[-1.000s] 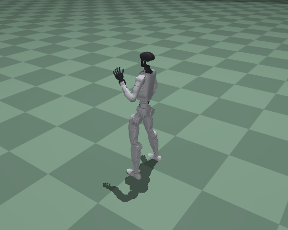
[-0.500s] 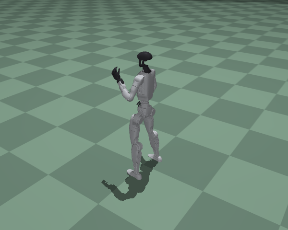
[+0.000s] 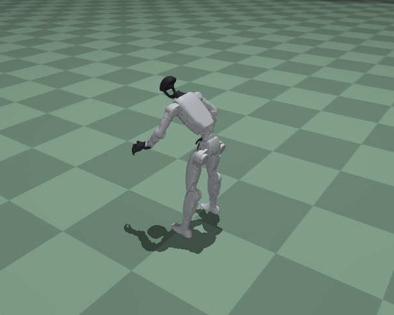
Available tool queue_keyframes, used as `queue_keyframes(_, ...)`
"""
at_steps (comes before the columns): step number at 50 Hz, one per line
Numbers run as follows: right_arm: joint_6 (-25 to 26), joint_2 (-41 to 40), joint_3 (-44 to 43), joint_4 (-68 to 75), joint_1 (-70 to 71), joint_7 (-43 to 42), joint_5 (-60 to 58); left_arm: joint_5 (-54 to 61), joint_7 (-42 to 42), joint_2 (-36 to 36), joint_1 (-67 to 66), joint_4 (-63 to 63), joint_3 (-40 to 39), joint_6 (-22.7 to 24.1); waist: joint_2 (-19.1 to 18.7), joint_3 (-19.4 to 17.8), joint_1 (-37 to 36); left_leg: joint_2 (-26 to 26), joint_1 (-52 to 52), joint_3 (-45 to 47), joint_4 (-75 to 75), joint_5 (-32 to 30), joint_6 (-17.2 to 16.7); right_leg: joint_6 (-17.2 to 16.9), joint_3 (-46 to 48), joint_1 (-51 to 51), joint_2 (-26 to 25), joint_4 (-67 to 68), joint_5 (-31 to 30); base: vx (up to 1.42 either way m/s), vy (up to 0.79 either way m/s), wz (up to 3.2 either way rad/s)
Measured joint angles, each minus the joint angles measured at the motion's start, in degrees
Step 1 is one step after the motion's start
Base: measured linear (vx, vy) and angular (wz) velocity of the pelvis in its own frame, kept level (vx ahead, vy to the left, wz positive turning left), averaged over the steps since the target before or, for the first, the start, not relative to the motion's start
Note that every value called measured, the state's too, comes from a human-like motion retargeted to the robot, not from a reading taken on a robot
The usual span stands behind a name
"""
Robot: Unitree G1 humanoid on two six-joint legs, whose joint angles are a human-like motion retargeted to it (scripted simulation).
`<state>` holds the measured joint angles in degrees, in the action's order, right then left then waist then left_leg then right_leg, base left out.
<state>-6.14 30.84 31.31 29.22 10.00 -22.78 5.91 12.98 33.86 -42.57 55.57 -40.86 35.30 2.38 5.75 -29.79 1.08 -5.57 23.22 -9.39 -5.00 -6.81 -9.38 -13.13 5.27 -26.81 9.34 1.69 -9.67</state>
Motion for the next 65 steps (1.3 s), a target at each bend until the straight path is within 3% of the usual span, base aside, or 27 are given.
queue_keyframes(8,-1.0,2.6,4.9,-3.3,-1.3,-2.8,10.6,0.5,-4.6,-3.1,19.6,-28.5,12.2,-5.5,4.1,0.0,8.1,0.0,25.3,-0.9,1.0,-6.4,-0.9,-0.1,-0.8,-25.0,-0.5,-0.2,-7.5,-0.21,-0.02,0.1)
queue_keyframes(10,-2.2,1.8,-0.2,-4.0,-6.2,-0.2,8.8,-6.9,-9.8,-2.6,22.5,-32.2,10.8,-6.4,2.8,0.0,8.1,-1.2,37.8,-3.1,17.0,1.0,-5.6,-1.9,3.1,-32.1,-2.6,7.1,-4.5,-0.12,-0.2,0.02)
queue_keyframes(15,-2.4,4.3,4.3,-2.0,-6.7,-1.2,11.1,-4.7,-6.0,-4.4,30.1,-33.2,19.5,-5.3,3.3,0.0,10.1,-0.9,50.9,-2.7,18.8,-1.0,-5.6,-1.9,2.8,-45.0,-3.3,7.1,-7.3,-0.07,-0.04,-0.03)
queue_keyframes(18,-1.1,4.8,10.5,-1.2,-3.5,1.6,7.8,-12.3,-8.2,-6.9,36.2,-35.5,24.1,-6.8,3.2,0.0,13.5,-0.1,58.3,-3.7,18.7,-2.8,-5.6,-1.9,2.6,-51.7,-2.3,6.4,-8.6,-0.02,0.07,0.29)
queue_keyframes(24,-3.2,5.2,13.1,-2.5,-2.3,3.7,8.6,-20.6,-7.9,-8.5,43.3,-37.5,31.9,-7.9,3.6,0.0,16.3,0.7,66.7,-3.6,20.0,-3.8,-5.4,-1.9,2.1,-59.7,-1.8,6.9,-9.1,0.03,0.02,0.19)
queue_keyframes(36,-8.0,4.3,13.0,-9.6,-2.3,4.3,15.9,-33.0,-8.2,-14.1,48.6,-42.1,37.1,-9.4,11.5,0.0,24.5,1.3,66.7,-0.4,18.4,-6.2,-4.0,-1.9,-1.5,-63.1,-1.0,9.0,-9.1,0.01,0.0,0.18)
queue_keyframes(40,-8.7,2.8,10.1,-9.7,-4.1,2.3,15.5,-26.5,4.2,-14.3,46.9,-38.0,33.7,-11.0,10.2,0.0,23.6,0.5,66.7,-1.6,17.2,-6.8,-4.5,-1.9,0.0,-62.3,-1.8,7.2,-10.6,-0.07,-0.03,-0.28)
queue_keyframes(45,-7.3,0.9,6.5,-4.9,-6.8,-0.4,17.6,-15.8,12.1,-7.5,36.7,-30.7,23.0,-9.4,5.7,0.0,17.1,-0.1,66.1,-3.3,21.4,-3.6,-5.6,-1.9,2.8,-58.3,-3.1,6.3,-10.4,-0.05,-0.02,-0.46)
queue_keyframes(50,-4.5,0.9,3.7,2.6,-8.7,1.2,15.4,-11.6,12.5,0.8,21.1,-22.0,16.5,-5.4,2.0,0.0,11.5,0.1,56.0,-3.5,20.8,-2.2,-5.6,-1.9,3.3,-49.2,-2.4,8.5,-7.8,0.0,0.0,0.0)
queue_keyframes(55,-4.2,-0.9,-1.6,10.6,-9.5,2.5,12.4,-17.0,10.9,6.0,7.9,-14.7,15.9,0.2,0.7,0.0,5.6,-1.0,43.9,-2.6,23.9,2.4,-5.6,-1.9,3.1,-37.7,-3.2,12.0,-3.7,0.03,-0.01,-0.21)
queue_keyframes(57,-2.9,-1.7,-2.1,13.8,-8.1,0.8,10.6,-17.1,11.6,7.5,4.8,-12.1,15.4,0.9,0.1,0.0,5.9,1.3,35.9,-3.0,17.5,-0.1,-2.2,-1.9,1.0,-30.8,-0.3,8.2,-4.3,0.11,0.23,0.52)
queue_keyframes(60,-2.4,-1.9,-7.1,14.5,-10.9,-1.4,7.7,-21.1,9.2,9.3,-2.9,-6.3,11.6,1.1,-0.8,0.0,3.7,2.4,25.9,-1.8,18.3,2.7,-0.2,-1.9,-0.4,-21.8,1.0,10.3,-0.9,0.2,0.11,-0.08)
queue_keyframes(65,-0.8,-5.1,-11.1,18.8,-13.0,-1.6,3.8,-22.3,6.7,11.2,-15.9,3.1,7.4,2.8,-1.3,6.2,0.1,2.9,11.9,0.2,18.4,7.3,1.2,-1.9,-1.5,-9.3,1.9,12.2,4.3,0.27,0.05,-0.24)
